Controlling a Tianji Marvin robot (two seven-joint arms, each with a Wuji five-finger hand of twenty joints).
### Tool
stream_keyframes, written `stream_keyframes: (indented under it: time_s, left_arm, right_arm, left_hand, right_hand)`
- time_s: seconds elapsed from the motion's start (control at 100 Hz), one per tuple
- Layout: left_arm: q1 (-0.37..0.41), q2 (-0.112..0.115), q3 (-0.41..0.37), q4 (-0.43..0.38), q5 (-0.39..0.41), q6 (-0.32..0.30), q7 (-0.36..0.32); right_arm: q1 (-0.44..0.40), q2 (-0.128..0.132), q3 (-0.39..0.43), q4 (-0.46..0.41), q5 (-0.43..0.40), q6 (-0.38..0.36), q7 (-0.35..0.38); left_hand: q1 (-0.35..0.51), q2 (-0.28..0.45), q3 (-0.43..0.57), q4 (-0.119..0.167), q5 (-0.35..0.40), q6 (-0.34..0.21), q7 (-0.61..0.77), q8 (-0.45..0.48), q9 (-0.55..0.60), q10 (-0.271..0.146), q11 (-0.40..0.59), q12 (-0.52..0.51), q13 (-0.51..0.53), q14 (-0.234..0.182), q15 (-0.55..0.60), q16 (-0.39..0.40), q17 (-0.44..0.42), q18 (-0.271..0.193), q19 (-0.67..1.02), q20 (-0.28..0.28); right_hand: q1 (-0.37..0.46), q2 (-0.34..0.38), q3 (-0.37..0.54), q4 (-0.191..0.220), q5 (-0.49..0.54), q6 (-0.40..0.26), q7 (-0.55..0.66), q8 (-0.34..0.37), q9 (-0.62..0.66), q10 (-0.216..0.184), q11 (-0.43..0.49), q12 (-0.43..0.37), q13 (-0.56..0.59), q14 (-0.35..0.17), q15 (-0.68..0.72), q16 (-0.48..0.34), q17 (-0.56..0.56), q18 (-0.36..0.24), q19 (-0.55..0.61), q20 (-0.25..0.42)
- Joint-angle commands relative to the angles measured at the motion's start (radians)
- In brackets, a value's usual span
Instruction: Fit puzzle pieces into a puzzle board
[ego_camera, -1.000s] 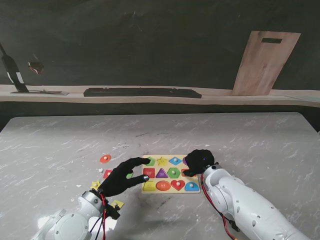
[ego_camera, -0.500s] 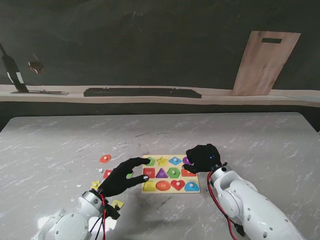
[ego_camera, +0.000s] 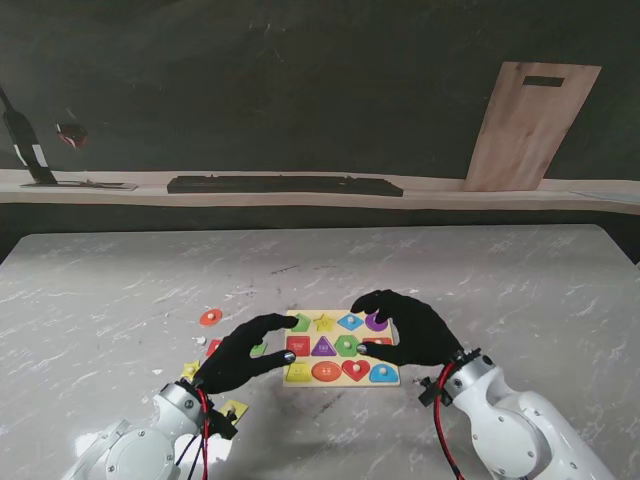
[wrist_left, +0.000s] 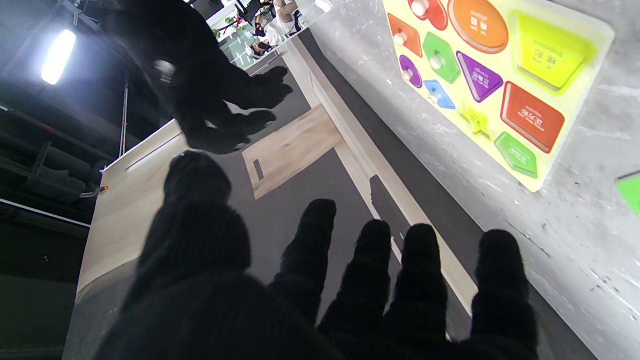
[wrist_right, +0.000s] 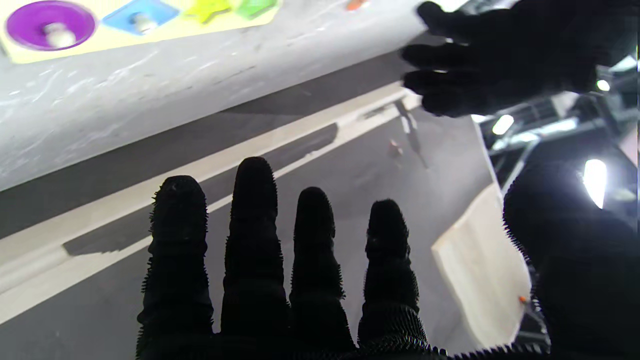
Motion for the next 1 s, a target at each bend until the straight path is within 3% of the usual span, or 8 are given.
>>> stream_keyframes:
  time_s: [0.0,0.2,0.29,0.48,0.77,0.99]
  left_arm:
    - [0.010,0.000,-0.006,-0.010,0.003,-0.007,0.004]
    - [0.026,0.002,-0.027,-0.019,0.027,-0.029,0.013]
    - [0.032,0.002,-0.036,-0.026,0.036,-0.041,0.019]
    - [0.038,0.004,-0.049,-0.035,0.053,-0.061,0.021]
    - [0.052,0.004,-0.074,-0.045,0.075,-0.060,0.029]
    - [0.086,0.011,-0.115,-0.065,0.113,-0.060,0.013]
  right_arm:
    - [-0.035,0.007,0.006,-0.024,0.005,-0.028,-0.013]
    - [-0.123,0.002,0.063,-0.094,0.105,-0.100,0.017]
    - [-0.144,-0.001,0.077,-0.113,0.136,-0.110,0.021]
    - [-0.160,-0.001,0.083,-0.136,0.223,-0.074,0.061]
    - [-0.180,-0.011,0.070,-0.097,0.233,-0.038,0.023]
    - [-0.173,-0.011,0.074,-0.086,0.234,-0.044,0.021]
  left_hand:
    - [-0.002,0.010,-0.038,0.034,0.011,-0.030,-0.010,-0.009,0.008,-0.012,-0.002,-0.009,-0.008,-0.020,-0.006,0.006,-0.007,-0.082,-0.004,0.016]
    - [0.003,-0.005,-0.037,0.035,0.005,-0.029,-0.011,-0.009,0.011,-0.009,-0.003,-0.008,-0.004,-0.020,-0.004,0.007,-0.003,-0.082,-0.001,0.017]
    - [0.005,-0.012,-0.036,0.036,0.004,-0.028,-0.011,-0.009,0.012,-0.009,-0.004,-0.008,-0.003,-0.019,-0.004,0.007,-0.001,-0.084,0.004,0.020]
    - [0.002,-0.017,-0.035,0.037,0.000,-0.029,-0.012,-0.008,0.013,-0.010,-0.005,-0.007,-0.001,-0.021,-0.004,0.008,-0.001,-0.084,0.007,0.023]
    - [0.001,-0.019,-0.034,0.037,0.001,-0.031,-0.014,-0.008,0.019,-0.010,-0.007,-0.006,0.002,-0.021,-0.006,0.008,0.000,-0.081,0.007,0.023]
    - [0.005,-0.031,-0.033,0.038,-0.001,-0.033,-0.013,-0.006,0.025,-0.013,-0.006,-0.003,0.011,-0.021,0.002,0.015,0.007,-0.086,0.033,0.039]
  right_hand:
    - [-0.016,-0.017,-0.029,0.041,-0.077,0.004,-0.028,-0.012,-0.062,-0.010,-0.014,-0.010,-0.042,0.004,-0.051,-0.036,-0.024,-0.036,-0.037,-0.043]
    - [-0.010,-0.007,-0.111,0.041,-0.086,-0.002,-0.042,-0.022,-0.096,-0.012,-0.047,-0.030,-0.087,0.022,-0.111,-0.073,-0.064,-0.036,-0.076,-0.110]
    - [-0.026,0.003,-0.143,0.049,-0.060,0.030,-0.051,-0.025,-0.087,-0.008,-0.054,-0.034,-0.089,0.032,-0.115,-0.073,-0.071,-0.023,-0.076,-0.117]
    - [-0.100,0.000,-0.093,0.051,0.020,0.097,-0.059,-0.028,-0.047,0.007,-0.057,-0.033,-0.098,0.047,-0.118,-0.064,-0.103,0.004,-0.078,-0.111]
    - [-0.108,-0.004,-0.085,0.050,0.025,0.035,-0.075,-0.029,-0.014,-0.006,-0.065,-0.035,-0.088,0.047,-0.119,-0.058,-0.114,0.023,-0.081,-0.102]
    - [-0.108,-0.004,-0.086,0.049,0.031,0.033,-0.076,-0.022,0.005,-0.013,-0.069,-0.035,-0.074,0.044,-0.116,-0.049,-0.109,0.023,-0.081,-0.095]
